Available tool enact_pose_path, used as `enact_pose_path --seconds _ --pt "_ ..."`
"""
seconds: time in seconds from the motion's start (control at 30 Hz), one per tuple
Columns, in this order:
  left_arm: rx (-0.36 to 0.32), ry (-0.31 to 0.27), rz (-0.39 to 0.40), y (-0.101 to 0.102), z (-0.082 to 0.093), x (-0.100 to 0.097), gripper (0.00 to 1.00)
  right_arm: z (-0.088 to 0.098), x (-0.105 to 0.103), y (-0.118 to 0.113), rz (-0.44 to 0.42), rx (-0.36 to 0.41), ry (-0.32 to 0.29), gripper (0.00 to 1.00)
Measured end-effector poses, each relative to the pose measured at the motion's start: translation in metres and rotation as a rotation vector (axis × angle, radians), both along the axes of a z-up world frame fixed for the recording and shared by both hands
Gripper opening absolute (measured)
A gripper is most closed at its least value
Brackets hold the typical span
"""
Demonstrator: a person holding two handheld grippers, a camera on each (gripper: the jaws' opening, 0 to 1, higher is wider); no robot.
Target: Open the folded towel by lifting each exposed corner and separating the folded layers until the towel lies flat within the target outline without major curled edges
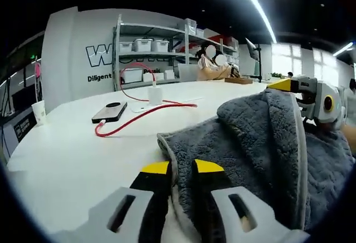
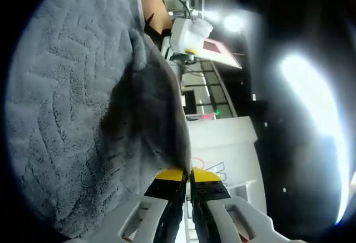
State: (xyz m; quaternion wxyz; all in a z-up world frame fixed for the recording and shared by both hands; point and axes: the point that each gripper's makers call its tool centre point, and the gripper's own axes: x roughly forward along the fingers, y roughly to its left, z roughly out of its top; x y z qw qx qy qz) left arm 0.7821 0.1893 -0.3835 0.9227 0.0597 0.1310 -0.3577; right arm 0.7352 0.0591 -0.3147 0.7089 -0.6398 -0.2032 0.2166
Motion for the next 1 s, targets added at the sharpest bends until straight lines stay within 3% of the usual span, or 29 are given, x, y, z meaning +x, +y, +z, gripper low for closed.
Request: enact_pose_path --seconds 0.3,0.53,0.63,0.93,1.0 --pt "0.023 -0.046 -0.025 -0.004 0.004 -0.006 0.08 -0.002 0.001 -0.001 -0.004 -0.001 0.008 0.00" --pt "-0.001 -0.051 -0.023 -0.004 0.008 -0.008 0.08 -0.006 0.004 -0.004 -0.019 -0.013 0.029 0.00" --pt "-0.021 -0.059 -0.024 -0.002 0.013 0.000 0.08 -0.006 0.005 -0.005 -0.021 -0.010 0.029 0.00" --pt "-0.058 -0.063 -0.014 0.002 0.018 0.003 0.08 0.002 0.008 -0.015 -0.049 0.027 0.024 0.00" --pt "-0.092 -0.068 -0.011 0.006 0.025 0.004 0.08 0.005 0.009 -0.019 -0.064 0.038 0.019 0.00"
